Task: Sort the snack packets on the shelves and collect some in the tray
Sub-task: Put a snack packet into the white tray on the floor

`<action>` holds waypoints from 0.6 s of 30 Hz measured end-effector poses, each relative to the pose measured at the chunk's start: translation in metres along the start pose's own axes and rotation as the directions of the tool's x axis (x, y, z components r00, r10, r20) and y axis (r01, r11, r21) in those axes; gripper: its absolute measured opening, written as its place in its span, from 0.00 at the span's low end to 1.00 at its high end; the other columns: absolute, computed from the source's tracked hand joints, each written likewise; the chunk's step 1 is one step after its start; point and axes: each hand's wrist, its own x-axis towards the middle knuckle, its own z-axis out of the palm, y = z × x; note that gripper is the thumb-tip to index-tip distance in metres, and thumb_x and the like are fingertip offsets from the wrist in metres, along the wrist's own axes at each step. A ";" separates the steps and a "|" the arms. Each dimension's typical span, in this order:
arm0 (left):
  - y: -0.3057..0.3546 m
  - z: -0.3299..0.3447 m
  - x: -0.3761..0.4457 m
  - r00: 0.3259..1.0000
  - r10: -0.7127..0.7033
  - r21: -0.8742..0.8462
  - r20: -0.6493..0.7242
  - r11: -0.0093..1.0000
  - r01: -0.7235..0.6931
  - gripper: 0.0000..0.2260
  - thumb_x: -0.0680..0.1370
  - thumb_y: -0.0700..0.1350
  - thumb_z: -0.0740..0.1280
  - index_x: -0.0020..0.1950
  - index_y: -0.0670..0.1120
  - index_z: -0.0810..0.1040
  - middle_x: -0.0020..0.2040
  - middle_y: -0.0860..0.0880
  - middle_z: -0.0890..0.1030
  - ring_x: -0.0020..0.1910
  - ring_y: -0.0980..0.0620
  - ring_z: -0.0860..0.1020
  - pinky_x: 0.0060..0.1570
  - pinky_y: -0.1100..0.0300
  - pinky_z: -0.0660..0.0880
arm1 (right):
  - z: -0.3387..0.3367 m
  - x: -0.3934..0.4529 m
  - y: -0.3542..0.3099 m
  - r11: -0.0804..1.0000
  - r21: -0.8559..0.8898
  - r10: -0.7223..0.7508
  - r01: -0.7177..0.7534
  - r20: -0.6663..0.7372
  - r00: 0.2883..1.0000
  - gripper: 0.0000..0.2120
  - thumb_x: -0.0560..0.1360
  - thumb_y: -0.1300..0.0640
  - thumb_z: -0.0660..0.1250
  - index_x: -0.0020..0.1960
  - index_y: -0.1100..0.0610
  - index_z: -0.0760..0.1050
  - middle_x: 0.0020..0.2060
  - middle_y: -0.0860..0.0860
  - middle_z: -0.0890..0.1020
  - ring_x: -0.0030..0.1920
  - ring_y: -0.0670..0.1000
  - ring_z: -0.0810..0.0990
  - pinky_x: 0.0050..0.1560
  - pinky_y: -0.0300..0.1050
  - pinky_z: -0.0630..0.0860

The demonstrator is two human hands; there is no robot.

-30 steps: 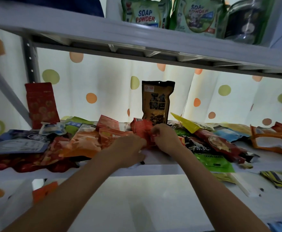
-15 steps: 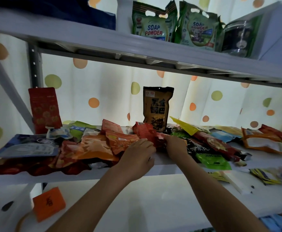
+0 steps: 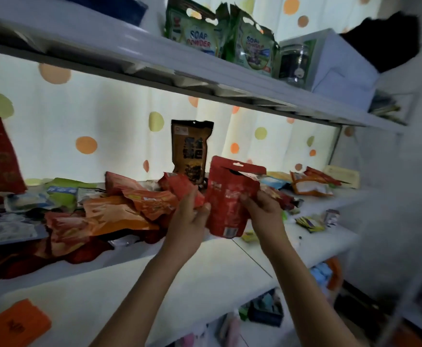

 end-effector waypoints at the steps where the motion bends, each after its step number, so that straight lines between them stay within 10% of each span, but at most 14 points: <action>1: 0.000 0.004 -0.007 1.000 -0.009 -0.081 0.024 0.997 0.010 0.17 0.82 0.50 0.61 0.71 0.52 0.68 0.63 0.55 0.77 0.59 0.64 0.76 0.52 0.72 0.73 | -0.003 -0.018 -0.001 0.997 0.064 0.043 -0.043 -0.005 0.999 0.08 0.79 0.65 0.64 0.53 0.60 0.81 0.46 0.53 0.86 0.45 0.49 0.84 0.43 0.38 0.79; 8: -0.020 0.039 -0.083 0.989 -0.124 -0.128 0.079 0.983 0.134 0.09 0.80 0.40 0.65 0.40 0.47 0.76 0.36 0.52 0.80 0.34 0.61 0.76 0.35 0.69 0.70 | -0.023 -0.114 0.017 0.962 0.158 0.245 -0.222 -0.149 0.958 0.15 0.77 0.71 0.57 0.47 0.58 0.80 0.38 0.48 0.85 0.38 0.43 0.81 0.39 0.34 0.76; 18: -0.023 0.114 -0.184 0.882 -0.426 -0.218 0.201 0.858 0.465 0.06 0.80 0.43 0.64 0.46 0.46 0.79 0.40 0.52 0.84 0.39 0.58 0.81 0.34 0.75 0.73 | -0.083 -0.205 0.073 0.924 0.097 0.381 -0.369 -0.237 0.893 0.21 0.67 0.65 0.57 0.53 0.53 0.81 0.45 0.52 0.84 0.44 0.46 0.79 0.43 0.39 0.73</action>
